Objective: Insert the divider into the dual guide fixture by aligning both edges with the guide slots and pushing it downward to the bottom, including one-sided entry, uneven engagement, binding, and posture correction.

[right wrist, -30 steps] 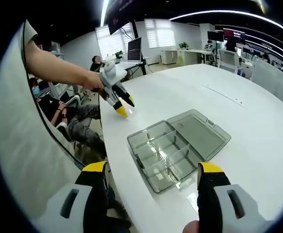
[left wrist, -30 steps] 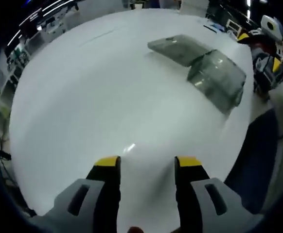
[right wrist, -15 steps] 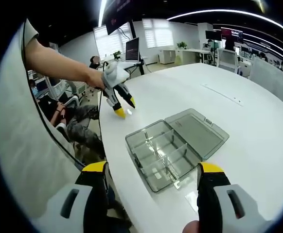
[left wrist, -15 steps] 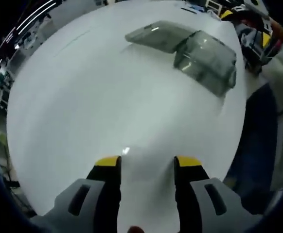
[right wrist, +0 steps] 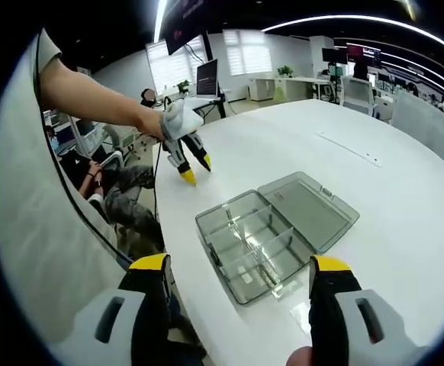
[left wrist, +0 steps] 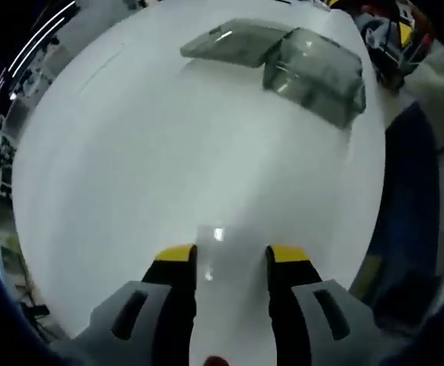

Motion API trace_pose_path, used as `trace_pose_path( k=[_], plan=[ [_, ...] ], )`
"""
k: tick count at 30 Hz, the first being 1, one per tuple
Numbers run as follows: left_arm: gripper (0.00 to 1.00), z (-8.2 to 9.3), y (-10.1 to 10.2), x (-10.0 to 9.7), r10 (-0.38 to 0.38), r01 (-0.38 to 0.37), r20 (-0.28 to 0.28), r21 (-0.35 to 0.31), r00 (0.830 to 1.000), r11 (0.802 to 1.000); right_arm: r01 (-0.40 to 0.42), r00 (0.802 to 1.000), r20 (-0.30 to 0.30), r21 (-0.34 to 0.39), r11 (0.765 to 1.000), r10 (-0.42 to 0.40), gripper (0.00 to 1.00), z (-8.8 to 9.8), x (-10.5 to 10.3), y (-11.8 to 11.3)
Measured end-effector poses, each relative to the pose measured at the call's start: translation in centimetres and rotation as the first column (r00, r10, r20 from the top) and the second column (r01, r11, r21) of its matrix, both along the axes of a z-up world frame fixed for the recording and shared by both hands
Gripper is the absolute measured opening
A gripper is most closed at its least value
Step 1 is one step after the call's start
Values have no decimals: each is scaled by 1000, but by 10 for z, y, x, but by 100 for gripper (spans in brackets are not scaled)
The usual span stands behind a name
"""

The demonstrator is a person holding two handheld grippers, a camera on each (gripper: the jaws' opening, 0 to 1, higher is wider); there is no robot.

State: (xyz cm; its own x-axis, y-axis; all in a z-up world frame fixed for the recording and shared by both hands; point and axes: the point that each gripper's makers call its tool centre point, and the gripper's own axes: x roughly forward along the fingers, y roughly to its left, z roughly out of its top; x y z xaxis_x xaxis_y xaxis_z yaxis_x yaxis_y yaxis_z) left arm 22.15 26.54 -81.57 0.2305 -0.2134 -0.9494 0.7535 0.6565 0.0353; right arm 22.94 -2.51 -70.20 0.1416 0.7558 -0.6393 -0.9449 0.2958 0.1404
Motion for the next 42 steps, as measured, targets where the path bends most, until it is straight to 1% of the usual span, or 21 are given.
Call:
trace_pose_path(
  k=[1, 2, 7, 14, 19, 22, 28, 32, 36, 40, 42],
  plan=[
    [31, -1, -3, -6, 30, -31, -40, -24, 999, 999, -1, 1000, 0, 0, 1000, 1, 72, 0, 0, 0],
    [31, 0, 0, 0, 5, -5, -10, -7, 1000, 1000, -2, 1000, 0, -2, 1000, 2, 72, 0, 0, 0],
    [30, 1, 0, 0, 26, -26, -10, -21, 1000, 999, -3, 1000, 0, -1, 1000, 3, 72, -1, 1, 1],
    [30, 2, 0, 1, 26, -26, -8, -24, 1000, 999, -6, 1000, 3, -1, 1000, 6, 72, 1, 3, 2],
    [30, 2, 3, 3, 56, -57, -12, -48, 998, 997, -8, 1000, 0, -3, 1000, 8, 72, 0, 2, 1],
    [31, 7, 4, 4, 87, -87, -3, -75, 996, 993, -5, 1000, 0, -2, 1000, 5, 72, 0, 2, 1],
    [32, 8, 7, 3, 76, -76, 2, -75, 997, 994, -4, 1000, -2, -2, 1000, 4, 72, -1, 2, 1],
    [33, 7, 3, 3, 66, -66, -1, -72, 998, 995, -5, 1000, -2, 0, 1000, 5, 72, -1, 1, 2],
    [37, 3, 1, 2, 58, -59, -15, -55, 998, 997, -5, 1000, -1, 3, 1000, 5, 72, 0, 0, 2],
    [37, -1, -1, 2, 54, -55, -22, -49, 998, 997, 1, 1000, -1, 1, 1000, -1, 72, -1, 0, 0],
    [35, 1, 1, 4, 52, -53, -15, -37, 999, 998, 3, 1000, -1, 0, 1000, -3, 72, -1, 0, -2]
  ],
)
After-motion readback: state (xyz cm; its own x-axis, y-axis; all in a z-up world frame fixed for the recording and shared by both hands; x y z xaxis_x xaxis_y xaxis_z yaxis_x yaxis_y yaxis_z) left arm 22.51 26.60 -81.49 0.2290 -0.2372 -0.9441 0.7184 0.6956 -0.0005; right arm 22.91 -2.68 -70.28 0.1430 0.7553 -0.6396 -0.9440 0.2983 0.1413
